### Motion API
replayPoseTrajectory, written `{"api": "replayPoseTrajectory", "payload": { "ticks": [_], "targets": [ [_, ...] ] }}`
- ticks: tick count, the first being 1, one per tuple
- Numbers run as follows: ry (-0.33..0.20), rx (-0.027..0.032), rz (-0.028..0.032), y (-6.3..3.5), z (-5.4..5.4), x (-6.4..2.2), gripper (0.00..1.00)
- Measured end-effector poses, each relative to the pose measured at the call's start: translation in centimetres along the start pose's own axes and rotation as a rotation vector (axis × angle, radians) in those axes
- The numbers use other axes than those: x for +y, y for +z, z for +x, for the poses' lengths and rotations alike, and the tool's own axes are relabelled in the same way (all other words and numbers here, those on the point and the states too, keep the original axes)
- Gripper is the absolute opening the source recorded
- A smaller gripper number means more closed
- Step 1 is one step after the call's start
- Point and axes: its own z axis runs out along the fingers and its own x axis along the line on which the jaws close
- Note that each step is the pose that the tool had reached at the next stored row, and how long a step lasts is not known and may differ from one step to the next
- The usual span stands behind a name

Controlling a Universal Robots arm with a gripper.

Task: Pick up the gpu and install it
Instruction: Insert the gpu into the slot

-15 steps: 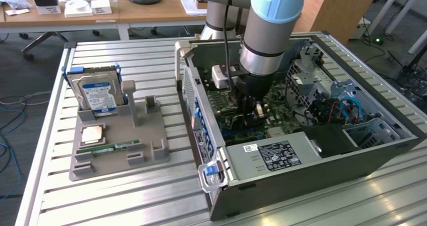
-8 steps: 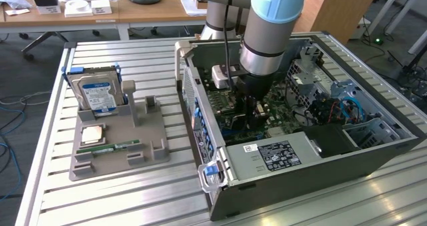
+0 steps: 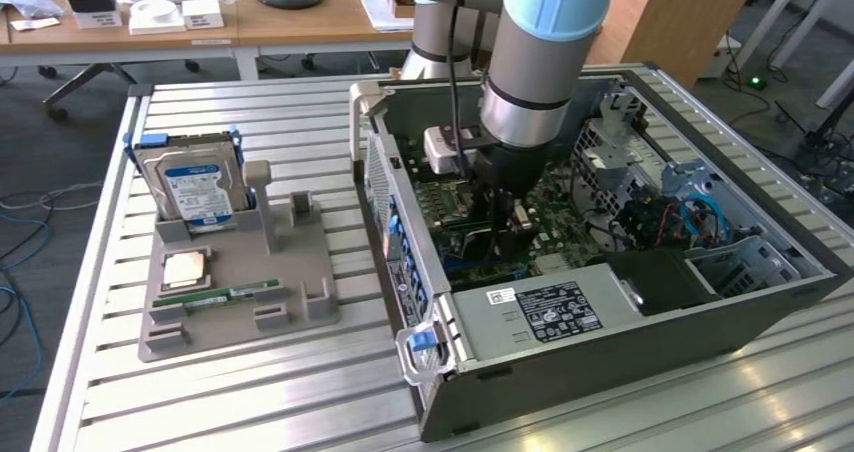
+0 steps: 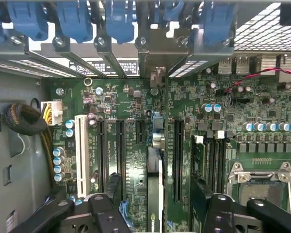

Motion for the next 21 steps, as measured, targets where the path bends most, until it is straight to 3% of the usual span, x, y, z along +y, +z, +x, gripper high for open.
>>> {"api": "replayPoseTrajectory", "payload": {
  "ticks": [5,16,21],
  "targets": [
    [0.0,0.0,0.0,-1.43,0.0,-0.05,0.68],
    [0.0,0.0,0.0,-6.01,-0.1,-0.2,0.68],
    [0.0,-0.0001,0.0,-7.51,-0.2,-0.25,0.68]
  ]
}}
